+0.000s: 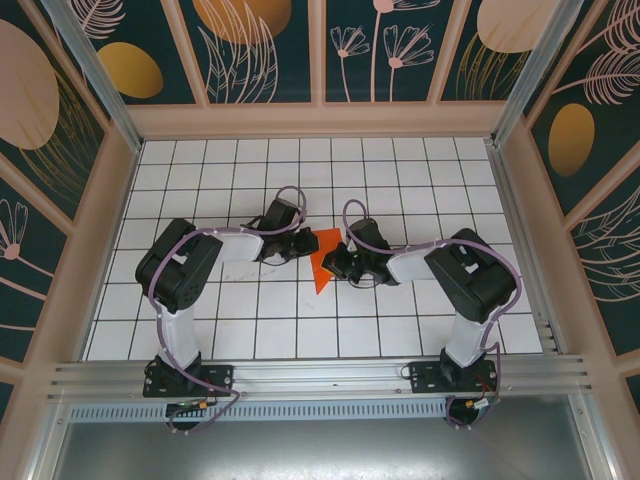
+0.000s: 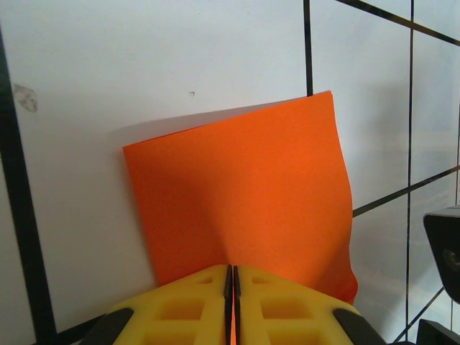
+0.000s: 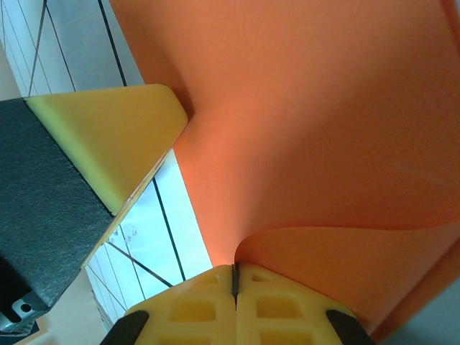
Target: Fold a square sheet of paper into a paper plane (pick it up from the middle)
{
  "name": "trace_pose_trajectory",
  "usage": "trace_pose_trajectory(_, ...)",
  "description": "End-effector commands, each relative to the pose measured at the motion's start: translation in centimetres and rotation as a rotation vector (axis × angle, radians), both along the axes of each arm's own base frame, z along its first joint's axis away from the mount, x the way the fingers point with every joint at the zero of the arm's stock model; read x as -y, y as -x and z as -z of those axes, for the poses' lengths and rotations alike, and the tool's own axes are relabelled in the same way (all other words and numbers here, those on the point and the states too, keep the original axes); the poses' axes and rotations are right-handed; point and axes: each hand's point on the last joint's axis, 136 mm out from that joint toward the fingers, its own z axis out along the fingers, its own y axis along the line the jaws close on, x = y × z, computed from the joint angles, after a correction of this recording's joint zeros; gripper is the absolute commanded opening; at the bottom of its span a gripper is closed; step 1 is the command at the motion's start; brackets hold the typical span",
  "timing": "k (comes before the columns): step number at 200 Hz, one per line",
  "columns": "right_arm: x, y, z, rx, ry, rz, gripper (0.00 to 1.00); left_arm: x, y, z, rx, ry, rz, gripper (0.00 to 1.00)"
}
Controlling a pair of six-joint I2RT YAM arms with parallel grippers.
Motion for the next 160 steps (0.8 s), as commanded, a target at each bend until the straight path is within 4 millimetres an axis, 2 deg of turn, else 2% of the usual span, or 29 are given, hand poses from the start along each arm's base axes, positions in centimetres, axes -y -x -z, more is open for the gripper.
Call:
trace_pose_trajectory(1, -0.5, -0.5, 0.0, 0.029, 0.000, -0.019, 0.03, -0.7, 1.1, 2.2, -0.052, -0.054, 0.014, 0.13)
trace_pose_trajectory(49, -0.2, -0.2, 0.8, 0.010, 0.026, -0.012, 0.03, -0.7, 0.9, 1.6, -0.046, -0.048, 0.002, 0.16)
trace_pose_trajectory(66, 0.1, -0.1, 1.1, 0.002, 0.037, -0.009, 0.05, -1.0, 0.4, 0.7, -0.024, -0.057, -0.015, 0.19)
trace_pose_trajectory(94, 0.2, 0.1, 1.4, -0.008, 0.044, -0.011, 0.09, -1.6, -0.8, -2.1, 0.033, -0.052, -0.066, 0.26)
trace_pose_trajectory(122, 0.2, 0.2, 1.5, -0.014, 0.048, -0.011, 0.17, -4.4, -2.2, -3.8, 0.054, -0.095, -0.187, 0.29)
trace_pose_trajectory(145, 0.4, 0.3, 1.8, -0.023, 0.058, -0.009, 0.27, -6.4, -3.0, -5.3, 0.089, -0.107, -0.273, 0.36)
trace_pose_trajectory(158, 0.4, 0.3, 1.8, -0.025, 0.059, -0.009, 0.31, -7.6, -2.2, -4.0, 0.058, -0.125, -0.296, 0.37)
trace_pose_trajectory(160, 0.4, 0.3, 1.7, -0.025, 0.059, -0.009, 0.32, -7.6, -2.3, -4.8, 0.073, -0.113, -0.298, 0.37)
